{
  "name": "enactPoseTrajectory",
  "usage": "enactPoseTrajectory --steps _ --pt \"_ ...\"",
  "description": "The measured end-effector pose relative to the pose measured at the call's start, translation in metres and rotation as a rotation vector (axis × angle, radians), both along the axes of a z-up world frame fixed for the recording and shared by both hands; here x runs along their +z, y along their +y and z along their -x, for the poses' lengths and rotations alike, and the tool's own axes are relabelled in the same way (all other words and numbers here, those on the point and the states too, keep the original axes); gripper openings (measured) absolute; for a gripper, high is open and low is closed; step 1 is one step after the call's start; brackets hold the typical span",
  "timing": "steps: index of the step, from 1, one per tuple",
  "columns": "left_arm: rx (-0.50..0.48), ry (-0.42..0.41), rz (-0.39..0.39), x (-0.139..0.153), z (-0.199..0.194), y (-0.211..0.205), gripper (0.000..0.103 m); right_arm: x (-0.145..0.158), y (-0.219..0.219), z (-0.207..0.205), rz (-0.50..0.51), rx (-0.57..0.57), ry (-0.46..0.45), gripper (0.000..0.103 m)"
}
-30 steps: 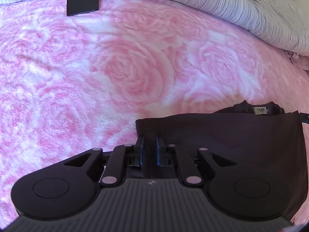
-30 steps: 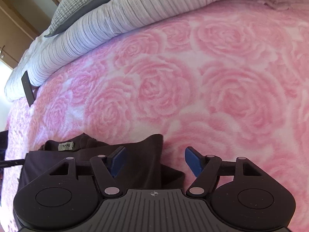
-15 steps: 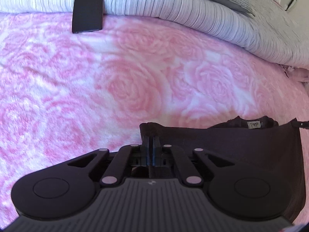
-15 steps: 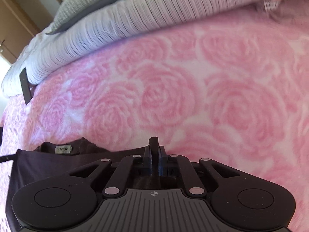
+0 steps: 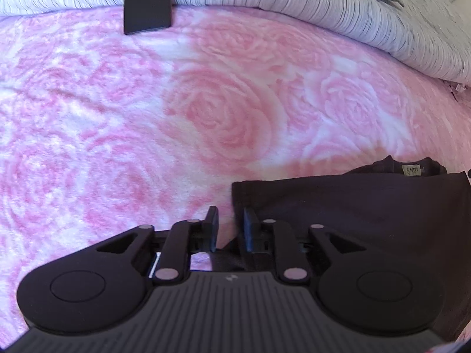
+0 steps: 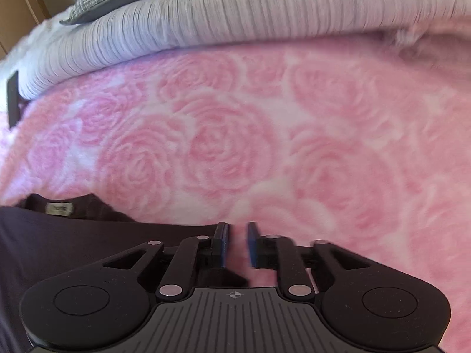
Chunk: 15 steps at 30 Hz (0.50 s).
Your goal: Fold clothes
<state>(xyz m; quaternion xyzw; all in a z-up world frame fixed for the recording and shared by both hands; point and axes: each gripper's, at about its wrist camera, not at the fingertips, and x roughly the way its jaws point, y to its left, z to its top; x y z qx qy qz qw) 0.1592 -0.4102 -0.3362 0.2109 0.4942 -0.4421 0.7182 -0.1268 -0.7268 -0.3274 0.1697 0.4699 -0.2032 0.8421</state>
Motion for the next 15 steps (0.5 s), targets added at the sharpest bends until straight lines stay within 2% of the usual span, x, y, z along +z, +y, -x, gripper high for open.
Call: enactPoseTrajectory --steps 1,2,6,9,12,15 --pt "0.003 -0.011 0.0 0.005 0.0 0.004 0.014 0.006 0.002 0.003 0.015 -0.001 -0.009 0.047" --pt "0.007 -0.019 0.003 0.01 0.001 0.01 0.014 0.013 0.007 0.008 0.022 -0.001 -0.021 0.051" --pt "0.027 0.025 0.05 0.032 0.018 0.045 0.014 0.036 0.039 0.031 0.003 0.014 -0.067 0.052" --pt "0.003 0.12 0.055 0.037 0.048 0.077 0.014 0.045 0.081 0.053 -0.059 0.064 -0.094 0.052" --pt "-0.066 0.203 0.032 0.032 0.083 0.103 0.015 0.04 0.128 0.074 -0.127 0.137 -0.085 0.052" --pt "-0.111 0.211 -0.021 0.018 0.102 0.116 0.017 0.028 0.166 0.091 -0.219 0.17 -0.054 0.052"
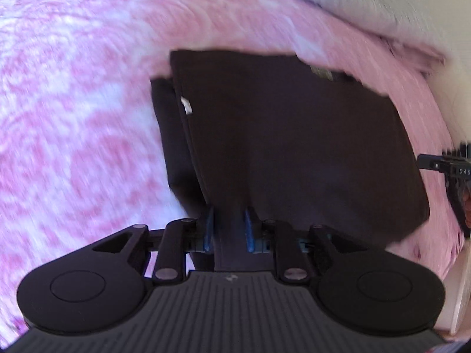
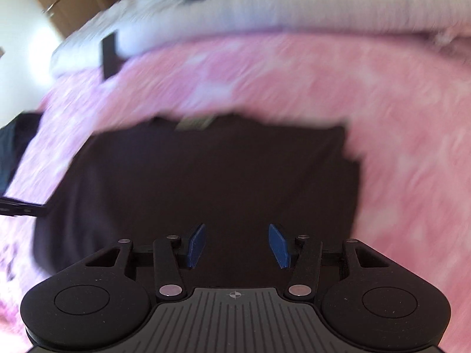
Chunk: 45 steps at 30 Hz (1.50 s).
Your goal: Fold clothes
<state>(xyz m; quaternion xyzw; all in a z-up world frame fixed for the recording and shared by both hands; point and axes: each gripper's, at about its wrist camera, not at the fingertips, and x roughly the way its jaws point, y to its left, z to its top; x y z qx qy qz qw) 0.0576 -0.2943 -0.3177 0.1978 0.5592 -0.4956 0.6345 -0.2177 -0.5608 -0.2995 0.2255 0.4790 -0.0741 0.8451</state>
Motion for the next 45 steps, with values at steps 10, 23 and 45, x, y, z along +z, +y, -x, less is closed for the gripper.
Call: enactPoseTrajectory --steps 10,23,45 --pt "-0.091 -0.055 -0.048 -0.017 0.013 0.023 0.015 -0.042 0.02 0.036 0.032 -0.082 0.174 0.052" --pt "-0.839 -0.701 0.011 0.007 0.155 0.045 0.036 -0.045 0.086 0.064 0.479 0.369 0.233 0.06" --pt "-1.07 -0.829 -0.197 0.007 0.144 0.055 0.027 -0.036 0.073 0.089 0.718 0.493 0.345 0.049"
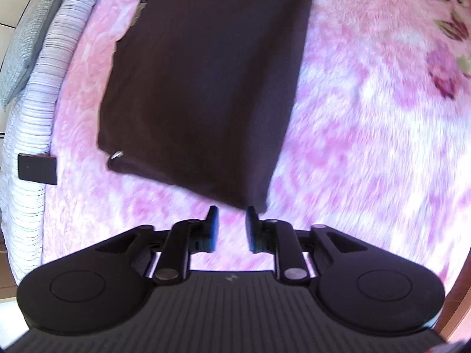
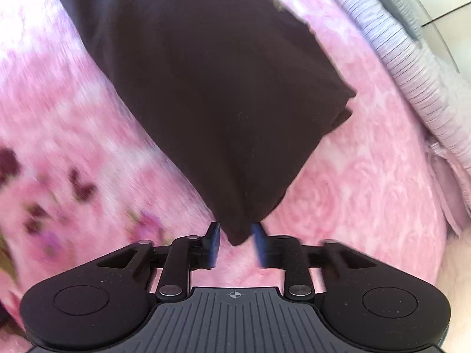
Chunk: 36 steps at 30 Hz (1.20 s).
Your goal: Fold clothes
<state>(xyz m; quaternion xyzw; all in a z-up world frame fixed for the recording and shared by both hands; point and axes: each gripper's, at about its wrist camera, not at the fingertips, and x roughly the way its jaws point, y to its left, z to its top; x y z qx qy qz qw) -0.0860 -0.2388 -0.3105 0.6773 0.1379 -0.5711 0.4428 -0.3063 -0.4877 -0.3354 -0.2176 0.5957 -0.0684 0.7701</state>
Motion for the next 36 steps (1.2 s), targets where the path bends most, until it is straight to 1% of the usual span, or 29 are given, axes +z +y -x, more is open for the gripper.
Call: enactPoseTrajectory --steps 1,2,4,6,7,9,11,14,15,18,20,21,24,25,29,30,31,32,33,34,36 --pt "-0.002 0.009 0.01 0.006 -0.01 0.002 0.03 0.006 0.012 0.0 0.005 -0.008 -0.028 0.053" --pt "-0.01 0.014 0.026 0.011 -0.02 0.002 0.031 0.013 0.023 -0.004 0.006 -0.015 -0.055 0.053" --pt "-0.049 -0.013 0.065 0.014 -0.044 0.0 0.034 0.022 0.047 -0.024 -0.005 -0.038 -0.094 0.053" --pt "-0.115 -0.04 0.102 0.012 -0.07 -0.01 0.036 0.027 0.073 -0.051 -0.038 -0.093 -0.137 0.053" --pt "-0.17 -0.046 0.12 0.007 -0.082 -0.014 0.041 0.03 0.087 -0.065 -0.056 -0.124 -0.159 0.053" --pt "-0.28 -0.059 0.156 -0.004 -0.105 -0.021 0.046 0.033 0.115 -0.095 -0.078 -0.185 -0.178 0.053" --pt "-0.405 -0.069 0.177 -0.017 -0.126 -0.029 0.046 0.033 0.144 -0.123 -0.096 -0.265 -0.188 0.053" --pt "-0.657 -0.121 0.215 -0.041 -0.149 -0.034 0.048 0.03 0.185 -0.156 -0.166 -0.432 -0.218 0.053" --pt "-0.714 -0.133 0.234 -0.048 -0.155 -0.037 0.05 0.033 0.21 -0.16 -0.181 -0.467 -0.226 0.053" --pt "-0.884 -0.167 0.285 -0.068 -0.171 -0.046 0.053 0.028 0.249 -0.181 -0.202 -0.512 -0.234 0.053" --pt "-0.968 -0.172 0.299 -0.079 -0.179 -0.052 0.053 0.024 0.267 -0.192 -0.212 -0.547 -0.251 0.053" --pt "-1.01 -0.175 0.306 -0.084 -0.183 -0.055 0.055 0.022 0.276 -0.197 -0.21 -0.555 -0.256 0.053" --pt "-1.124 -0.19 0.358 -0.092 -0.191 -0.066 0.055 0.013 0.301 -0.212 -0.181 -0.538 -0.261 0.053" --pt "-1.151 -0.197 0.374 -0.093 -0.192 -0.071 0.054 0.009 0.308 -0.218 -0.168 -0.529 -0.264 0.053" --pt "-1.211 -0.211 0.378 -0.097 -0.189 -0.093 0.047 -0.015 0.325 -0.249 -0.076 -0.479 -0.287 0.053" --pt "-1.22 -0.205 0.368 -0.097 -0.19 -0.096 0.041 -0.024 0.328 -0.257 -0.039 -0.455 -0.269 0.053" --pt "-1.228 -0.199 0.358 -0.097 -0.19 -0.099 0.033 -0.034 0.332 -0.265 0.001 -0.43 -0.245 0.053" --pt "-1.237 -0.193 0.347 -0.097 -0.19 -0.102 0.029 -0.042 0.335 -0.27 0.046 -0.403 -0.222 0.053" --pt "-1.243 -0.186 0.339 -0.097 -0.19 -0.104 0.023 -0.045 0.337 -0.272 0.081 -0.375 -0.213 0.053" --pt "-1.243 -0.176 0.335 -0.096 -0.191 -0.104 0.019 -0.047 0.339 -0.273 0.108 -0.348 -0.21 0.053" --pt "-1.234 -0.155 0.333 -0.093 -0.191 -0.101 0.015 -0.048 0.337 -0.273 0.145 -0.319 -0.201 0.053"
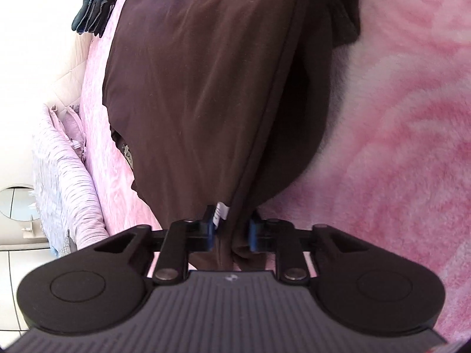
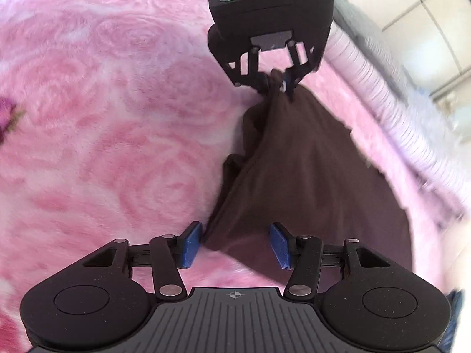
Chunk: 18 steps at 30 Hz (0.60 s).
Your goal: Fold clothes
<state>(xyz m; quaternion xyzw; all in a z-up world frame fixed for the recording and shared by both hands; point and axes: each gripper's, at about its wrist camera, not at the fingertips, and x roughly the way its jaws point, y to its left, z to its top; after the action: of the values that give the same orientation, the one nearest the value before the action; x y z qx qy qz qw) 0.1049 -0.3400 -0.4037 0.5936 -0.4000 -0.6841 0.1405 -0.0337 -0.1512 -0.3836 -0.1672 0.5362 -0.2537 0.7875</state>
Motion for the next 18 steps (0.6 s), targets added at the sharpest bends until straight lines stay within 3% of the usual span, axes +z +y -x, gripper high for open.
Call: enactPoseTrajectory --steps 3,6,9,13,18 --pt "0.027 0.03 -0.02 0.004 0.001 0.002 0.011 -0.002 -0.013 0.002 0.002 0.012 0.021 0.052" --pt "0.042 0.045 -0.03 0.008 0.002 0.002 0.01 0.003 -0.031 0.005 -0.047 -0.013 0.028 0.017" --pt "0.064 0.066 -0.04 0.018 -0.002 0.004 0.008 0.016 -0.045 0.007 -0.143 -0.031 -0.005 0.013" --pt "0.109 0.09 -0.052 0.037 -0.01 0.015 0.007 0.041 -0.035 0.009 -0.217 0.041 -0.042 0.012" --pt "0.139 0.044 -0.115 0.06 -0.031 0.048 0.007 0.075 -0.014 0.009 -0.329 0.121 -0.103 0.011"
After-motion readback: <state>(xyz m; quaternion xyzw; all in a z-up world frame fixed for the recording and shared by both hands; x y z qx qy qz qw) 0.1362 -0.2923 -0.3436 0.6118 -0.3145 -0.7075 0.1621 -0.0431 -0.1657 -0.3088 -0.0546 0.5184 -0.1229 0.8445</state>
